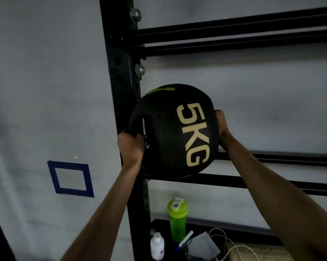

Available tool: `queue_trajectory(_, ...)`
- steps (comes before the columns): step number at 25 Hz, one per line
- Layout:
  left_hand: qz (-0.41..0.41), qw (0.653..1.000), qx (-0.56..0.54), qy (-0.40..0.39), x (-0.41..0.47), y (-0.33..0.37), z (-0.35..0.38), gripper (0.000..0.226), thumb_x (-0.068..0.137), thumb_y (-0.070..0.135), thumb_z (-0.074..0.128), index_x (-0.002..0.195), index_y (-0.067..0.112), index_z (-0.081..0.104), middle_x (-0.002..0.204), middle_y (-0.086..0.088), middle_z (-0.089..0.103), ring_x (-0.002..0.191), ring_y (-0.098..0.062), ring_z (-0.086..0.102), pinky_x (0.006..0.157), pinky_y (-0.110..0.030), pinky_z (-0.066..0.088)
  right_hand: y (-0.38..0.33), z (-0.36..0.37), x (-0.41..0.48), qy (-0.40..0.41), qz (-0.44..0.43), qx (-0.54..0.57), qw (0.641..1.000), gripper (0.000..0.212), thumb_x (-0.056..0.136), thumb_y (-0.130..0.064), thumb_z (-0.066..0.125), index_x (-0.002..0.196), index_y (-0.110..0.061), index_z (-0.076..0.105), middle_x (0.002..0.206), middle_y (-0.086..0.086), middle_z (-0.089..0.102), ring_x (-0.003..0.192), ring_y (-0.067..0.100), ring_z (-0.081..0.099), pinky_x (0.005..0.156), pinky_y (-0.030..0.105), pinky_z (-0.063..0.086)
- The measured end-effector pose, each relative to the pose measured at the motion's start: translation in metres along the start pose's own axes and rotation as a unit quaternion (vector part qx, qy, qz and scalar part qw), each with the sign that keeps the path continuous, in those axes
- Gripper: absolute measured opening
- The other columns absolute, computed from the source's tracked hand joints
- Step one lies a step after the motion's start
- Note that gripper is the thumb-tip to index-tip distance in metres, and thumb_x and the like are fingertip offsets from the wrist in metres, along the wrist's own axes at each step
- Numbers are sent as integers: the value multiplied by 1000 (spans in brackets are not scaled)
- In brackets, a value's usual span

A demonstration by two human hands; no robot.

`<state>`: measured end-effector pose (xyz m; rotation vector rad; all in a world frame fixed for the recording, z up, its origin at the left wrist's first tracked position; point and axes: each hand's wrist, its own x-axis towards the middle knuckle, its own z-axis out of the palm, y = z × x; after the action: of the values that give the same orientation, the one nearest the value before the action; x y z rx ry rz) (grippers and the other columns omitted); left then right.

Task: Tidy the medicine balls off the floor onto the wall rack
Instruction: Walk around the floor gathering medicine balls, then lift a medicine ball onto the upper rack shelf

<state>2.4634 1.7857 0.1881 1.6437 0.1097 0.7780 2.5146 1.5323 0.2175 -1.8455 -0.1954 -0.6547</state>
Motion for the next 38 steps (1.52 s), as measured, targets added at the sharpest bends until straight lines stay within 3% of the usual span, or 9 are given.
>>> queue_trajectory(3, -15, 995, -90, -30, 1, -7, 2, 12, 88, 3, 55, 82, 3, 65, 68, -10, 63, 58, -21, 61, 58, -36, 52, 12, 1, 15, -1, -17, 8, 1000, 44, 101, -1, 47, 59, -16, 44, 48, -11, 50, 54, 18, 42, 55, 31, 35)
queue_trajectory(7, -60, 978, -186, -76, -2, -3, 6, 7, 84, 8, 65, 90, 4, 67, 71, -13, 61, 58, -21, 59, 58, -32, 49, 20, -2, 4, -25, 3, 70, 997, 33, 103, -11, 46, 71, -14, 50, 49, -18, 59, 49, -3, 52, 57, 26, 43)
queue_trajectory(10, -51, 979, -197, -16, -4, 2, 17, 11, 74, 17, 68, 66, 14, 61, 58, 0, 60, 53, -17, 58, 56, -30, 47, 12, -12, -17, -5, 44, 85, 995, 18, 105, -14, 43, 98, -8, 58, 84, -7, 69, 75, 8, 63, 66, 26, 48)
queue_trajectory(13, -56, 981, -183, 13, -6, 3, 23, 17, 71, 18, 68, 59, 18, 56, 54, 3, 57, 50, -16, 57, 56, -29, 45, -3, -18, -53, 121, 47, 136, 982, 31, 107, -20, 36, 124, -8, 59, 110, 5, 67, 97, 16, 66, 77, 28, 55)
queue_trajectory(17, -62, 988, -132, 57, -11, 11, 29, 10, 77, 20, 70, 79, 10, 68, 71, -2, 67, 66, -21, 67, 63, -30, 54, -22, 9, -79, 172, -14, 127, 977, 44, 104, -47, 36, 115, -14, 62, 103, 2, 72, 94, 12, 69, 79, 27, 57)
queue_trajectory(23, -43, 993, -71, 83, -31, 15, 59, 21, 78, 26, 75, 92, 14, 65, 86, -3, 69, 83, -25, 68, 80, -44, 58, -3, 3, -63, 193, 10, 167, 967, 41, 109, -29, 31, 86, -13, 62, 74, -5, 65, 66, -2, 62, 61, 15, 49)
queue_trajectory(31, 10, 996, -67, 62, -35, 9, 68, 29, 78, 26, 75, 99, 11, 63, 88, -3, 69, 82, -25, 69, 78, -46, 59, 21, -2, -48, 181, 32, 175, 967, 40, 108, -23, 29, 87, -10, 61, 75, 0, 63, 67, 2, 59, 62, 16, 49)
queue_trajectory(36, 69, 996, -59, -21, -46, -12, 55, 57, 82, 48, 66, 124, 12, 50, 110, -9, 65, 102, -29, 64, 87, -45, 57, 20, -4, -63, 193, 71, 75, 976, 40, 104, -31, 29, 93, -12, 62, 92, 7, 65, 89, 19, 60, 82, 37, 53)
queue_trajectory(38, 113, 992, -55, -33, -63, -30, 45, 64, 87, 46, 68, 133, 6, 46, 125, -14, 58, 114, -28, 59, 96, -40, 52, 16, -7, -87, 189, 63, -8, 980, 36, 105, -25, 33, 108, -6, 64, 100, 6, 63, 91, 18, 57, 72, 18, 47)
